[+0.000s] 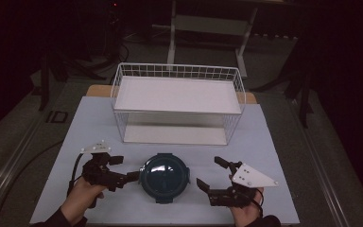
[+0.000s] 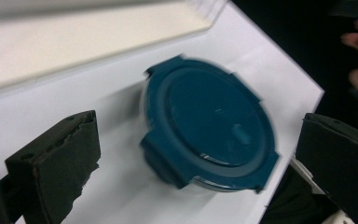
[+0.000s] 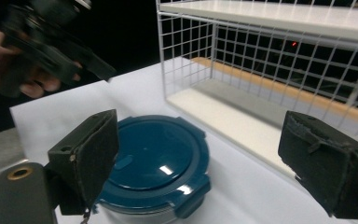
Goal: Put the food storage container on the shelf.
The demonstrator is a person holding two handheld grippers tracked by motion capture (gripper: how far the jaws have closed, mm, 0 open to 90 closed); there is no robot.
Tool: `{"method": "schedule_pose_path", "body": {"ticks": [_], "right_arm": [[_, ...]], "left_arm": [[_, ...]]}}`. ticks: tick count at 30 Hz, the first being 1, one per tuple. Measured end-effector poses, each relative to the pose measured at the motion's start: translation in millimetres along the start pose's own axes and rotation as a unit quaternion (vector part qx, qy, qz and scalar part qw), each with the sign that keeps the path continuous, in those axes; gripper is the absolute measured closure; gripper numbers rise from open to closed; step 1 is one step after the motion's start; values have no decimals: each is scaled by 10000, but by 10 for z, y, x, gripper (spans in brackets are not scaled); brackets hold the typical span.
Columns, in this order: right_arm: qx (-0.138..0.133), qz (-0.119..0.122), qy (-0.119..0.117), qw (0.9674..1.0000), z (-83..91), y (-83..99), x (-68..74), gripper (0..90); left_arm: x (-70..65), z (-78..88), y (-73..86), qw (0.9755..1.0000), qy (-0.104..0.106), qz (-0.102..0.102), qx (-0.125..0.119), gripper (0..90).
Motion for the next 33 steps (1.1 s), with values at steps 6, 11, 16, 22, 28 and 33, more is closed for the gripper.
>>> {"method": "schedule_pose_path", "body": {"ticks": [6,11,16,22,28,33], "right_arm": [[70,114,69,9999,-44,29,69,111],[179,172,27,9997,-84,63,116,111],[246,126,-12,9996,-100,88,109,117],[337,86,-51,9994,-113,123,103,130],[394,74,-45,9992,-119,143,100,138],[444,53,-8,9990,-119,155,87,144]], "left_arm": [[196,-137,97,9981,-76,597,138,12],[294,-261,190,9886,477,1360,433,13],[345,-322,232,9788,667,1839,601,40],[428,-361,269,9670,671,2402,528,211],[474,-389,313,9562,894,2741,497,430],[463,-439,336,9449,1244,2992,467,503]]}}
Point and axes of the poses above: each handheld gripper's, and its own axes: z roughly backward along the jaws, y roughly out of its underside, x roughly to its left, the point moved 6 cm from there along -z, roughly forward along the jaws, and after that the axes turned 12 degrees about y, right-handed, at the moved point
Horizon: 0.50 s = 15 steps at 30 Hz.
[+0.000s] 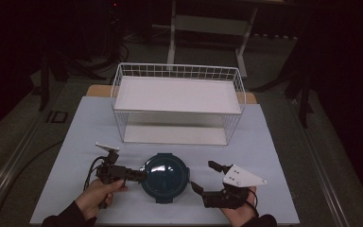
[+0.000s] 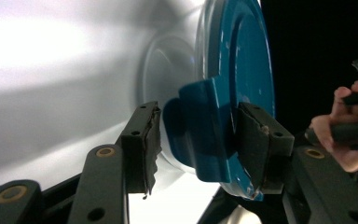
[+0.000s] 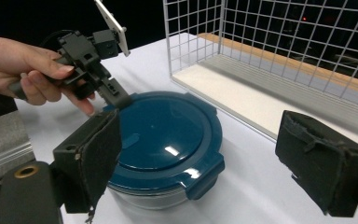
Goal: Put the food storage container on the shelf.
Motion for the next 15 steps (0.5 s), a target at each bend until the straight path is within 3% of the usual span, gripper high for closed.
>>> {"method": "schedule_pose_path", "body": {"ticks": [5,7,8,9,10,11,12,13,14,15], "right_arm": [[110,-71,-19,9999,-20,29,-18,158],[218,-174,-46,9996,-48,60,-34,169],[450,-410,-154,9980,-91,107,-54,172],[450,-410,-154,9980,-91,107,-54,172],[705,-775,-335,9939,-145,164,-88,189],[705,-775,-335,9939,-145,164,-88,189],[809,-976,-394,9911,-175,191,-112,196],[961,-1226,-503,9865,-211,228,-137,220],[1127,-1603,-644,9785,-263,277,-173,239],[1127,-1603,-644,9785,-263,277,-173,239]], "left_arm": [[-5,6,0,9999,7,-120,28,530],[-8,8,8,9998,-8,-177,7,531],[-26,14,21,9996,7,-270,10,534],[-26,14,21,9996,7,-270,10,539],[-62,15,41,9990,-33,-435,42,540],[-62,15,41,9990,-33,-435,42,542],[-86,19,55,9984,-78,-558,91,542],[-102,17,63,9980,-95,-614,92,545],[-136,18,90,9968,-140,-781,117,549],[-136,18,90,9968,-140,-781,117,549]]}}
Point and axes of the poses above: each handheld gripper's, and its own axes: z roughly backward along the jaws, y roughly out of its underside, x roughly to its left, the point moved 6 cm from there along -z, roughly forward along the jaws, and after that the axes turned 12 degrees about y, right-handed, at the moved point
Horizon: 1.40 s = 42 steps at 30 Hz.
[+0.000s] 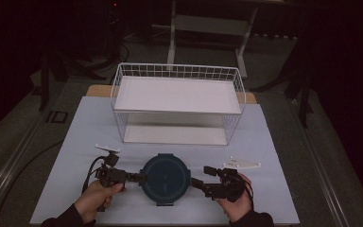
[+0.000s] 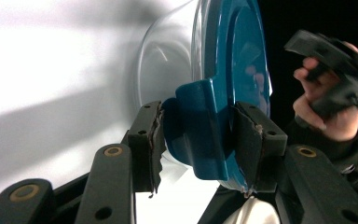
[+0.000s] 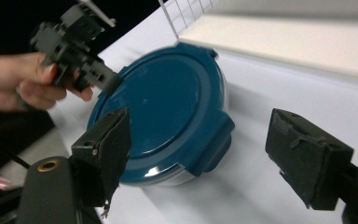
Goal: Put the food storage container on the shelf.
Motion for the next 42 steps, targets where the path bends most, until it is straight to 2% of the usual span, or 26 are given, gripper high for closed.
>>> {"method": "schedule_pose_path", "body": {"ticks": [1,2,3,4,5,6,7,8,9,12,13,14,15,18,21,29,30,31,32,33,41,42], "right_arm": [[193,-419,-219,9987,-57,30,-59,257],[193,-419,-219,9987,-57,30,-59,257],[383,-721,-358,9960,-110,69,-111,283],[383,-721,-358,9960,-110,69,-111,283],[552,-1029,-535,9917,-171,113,-152,312],[552,-1029,-535,9917,-171,113,-152,312],[686,-1110,-635,9894,-211,146,-151,342],[686,-1110,-635,9894,-211,146,-151,342],[783,-1206,-704,9871,-248,168,-143,370],[848,-1221,-755,9860,-283,179,-138,393],[934,-1231,-869,9842,-313,192,-121,402],[934,-1231,-869,9842,-313,192,-121,402],[1028,-1195,-975,9827,-333,214,-91,435],[1108,-1179,-1020,9815,-357,240,-67,449],[1133,-1174,-1175,9796,-357,246,-26,528],[1041,-1218,-1052,9815,-321,274,22,538],[1045,-1270,-1030,9810,-312,279,28,544],[1047,-1449,-1050,9783,-306,288,19,551],[1047,-1449,-1050,9783,-306,288,19,551],[1056,-1562,-1065,9763,-291,301,15,555],[960,-1585,-1060,9769,-274,278,31,556],[843,-1533,-1047,9790,-243,218,31,555]], "left_arm": [[-15,2,11,10000,-16,-67,18,551],[-27,5,23,9999,-24,-148,24,551],[-44,13,45,9996,-31,-265,61,556],[-44,13,45,9996,-31,-265,61,558],[-58,16,60,9994,-43,-331,72,560],[-68,17,68,9993,-47,-360,82,560],[-90,22,84,9987,-73,-490,117,565],[-90,22,84,9987,-73,-490,117,567],[-107,26,97,9981,-91,-594,166,569],[-119,24,106,9978,-85,-637,149,571],[-117,26,111,9979,-65,-636,133,572],[-117,26,111,9979,-65,-636,133,572],[-112,32,119,9977,-54,-657,134,572],[-111,34,128,9975,-49,-690,127,572],[-113,36,143,9975,-51,-705,74,572],[-151,19,185,9969,-202,-753,-137,566],[-159,19,188,9966,-217,-786,-127,567],[-203,8,200,9959,-338,-831,-154,568],[-203,8,200,9959,-338,-831,-154,569],[-236,6,212,9953,-422,-858,-164,569],[-289,25,204,9941,-491,-938,-235,571],[-357,39,165,9920,-512,-1120,-278,570]]}}
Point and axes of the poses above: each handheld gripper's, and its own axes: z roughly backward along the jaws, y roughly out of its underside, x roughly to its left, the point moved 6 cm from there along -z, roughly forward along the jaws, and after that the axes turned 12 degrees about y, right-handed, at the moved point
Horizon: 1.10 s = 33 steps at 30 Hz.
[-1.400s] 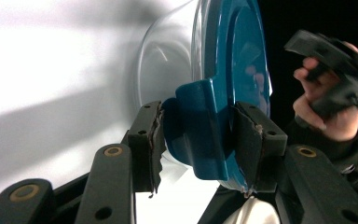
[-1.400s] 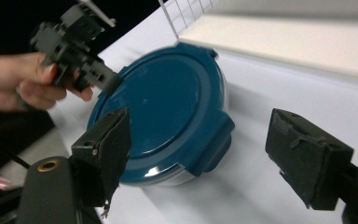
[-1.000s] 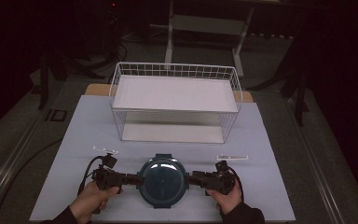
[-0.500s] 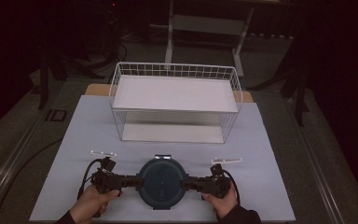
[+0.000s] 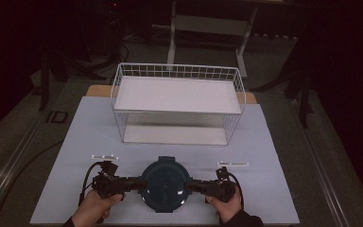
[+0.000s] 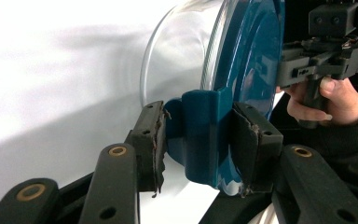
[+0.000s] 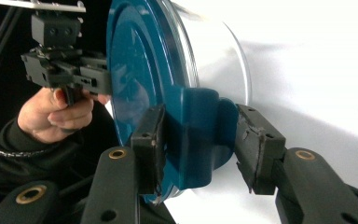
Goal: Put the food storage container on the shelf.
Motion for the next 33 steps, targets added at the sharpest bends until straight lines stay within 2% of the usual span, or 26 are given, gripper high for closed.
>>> {"method": "schedule_pose_path", "body": {"ticks": [9,13,16,20,24,25,33], "right_arm": [[-407,465,106,9980,156,-268,46,554],[-656,766,243,9946,252,-437,43,554],[-786,878,312,9925,289,-559,3,553],[-848,917,395,9914,297,-710,-90,553],[-861,859,458,9915,271,-839,-222,553],[-861,859,458,9915,271,-839,-222,553],[-850,831,581,9912,141,-1047,-514,552]], "left_arm": [[-117,-24,-269,9982,-88,-570,-184,567],[-139,-70,-427,9957,-76,-859,-349,568],[-113,-117,-552,9931,-86,-1083,-439,568],[-21,-207,-699,9927,-33,-1110,-477,568],[89,-297,-847,9924,-35,-1123,-508,568],[89,-297,-847,9924,-35,-1123,-508,567],[385,-482,-1019,9918,4,-1109,-632,566]]}}
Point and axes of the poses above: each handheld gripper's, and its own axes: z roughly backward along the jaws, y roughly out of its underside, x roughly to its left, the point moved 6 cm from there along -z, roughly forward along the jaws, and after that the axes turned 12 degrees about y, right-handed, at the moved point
